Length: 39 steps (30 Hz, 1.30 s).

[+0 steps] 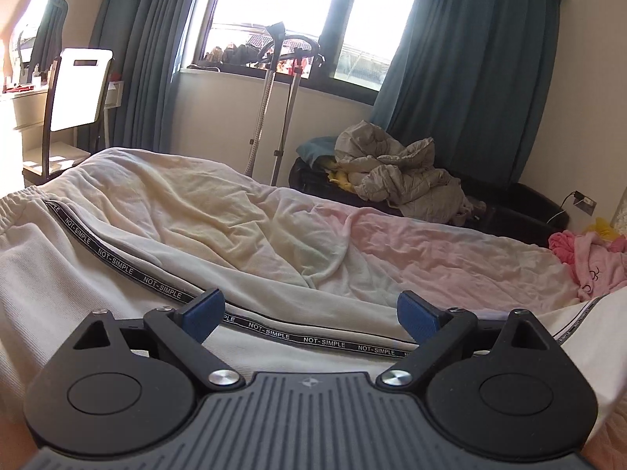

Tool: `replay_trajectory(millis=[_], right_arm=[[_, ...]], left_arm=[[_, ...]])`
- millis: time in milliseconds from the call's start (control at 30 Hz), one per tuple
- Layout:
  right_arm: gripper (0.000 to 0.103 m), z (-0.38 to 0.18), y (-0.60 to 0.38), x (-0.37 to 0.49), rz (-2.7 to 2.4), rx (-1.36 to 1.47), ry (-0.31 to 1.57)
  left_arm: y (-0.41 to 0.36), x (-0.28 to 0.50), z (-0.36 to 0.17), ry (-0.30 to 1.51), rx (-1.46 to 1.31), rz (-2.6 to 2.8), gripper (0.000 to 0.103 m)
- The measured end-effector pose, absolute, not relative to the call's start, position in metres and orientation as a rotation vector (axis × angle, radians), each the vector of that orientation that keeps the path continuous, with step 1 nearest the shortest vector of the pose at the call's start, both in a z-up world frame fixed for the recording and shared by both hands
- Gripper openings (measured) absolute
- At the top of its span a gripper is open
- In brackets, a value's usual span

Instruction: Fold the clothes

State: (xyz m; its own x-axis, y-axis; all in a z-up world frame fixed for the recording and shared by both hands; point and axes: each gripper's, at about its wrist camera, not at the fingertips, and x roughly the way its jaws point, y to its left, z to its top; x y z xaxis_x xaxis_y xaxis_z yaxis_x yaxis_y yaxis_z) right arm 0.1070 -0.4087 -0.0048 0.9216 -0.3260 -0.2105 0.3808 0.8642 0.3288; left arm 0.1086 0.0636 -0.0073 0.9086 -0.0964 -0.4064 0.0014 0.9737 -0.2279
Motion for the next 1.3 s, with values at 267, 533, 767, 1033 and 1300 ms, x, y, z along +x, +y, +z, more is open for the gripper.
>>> replay_trajectory(millis=[267,533,767,1033,1300], right_arm=[[0.012,0.018,-0.243,0.111,-0.061,0.022,0.068],[0.012,-0.061,-0.106,0.083,0.294,-0.312,0.219],[0.012,-0.084,-0.086,0.073,0.369,-0.400,0.297],[0.041,-0.081,-0.092,0.056,0.469,-0.308,0.421],[0.045,-0.040,-0.168,0.029,0.377,-0.003,0.394]], left_arm=[[0.133,0.095,0.018,0.328,-0.434,-0.001,0.096],[0.179,0.081,0.020,0.284,-0.580,0.028,0.096],[0.164,0.085,0.013,0.326,-0.537,-0.016,0.096],[0.127,0.086,-0.005,0.395,-0.437,-0.175,0.096],[0.080,0.082,-0.025,0.445,-0.234,-0.198,0.083]])
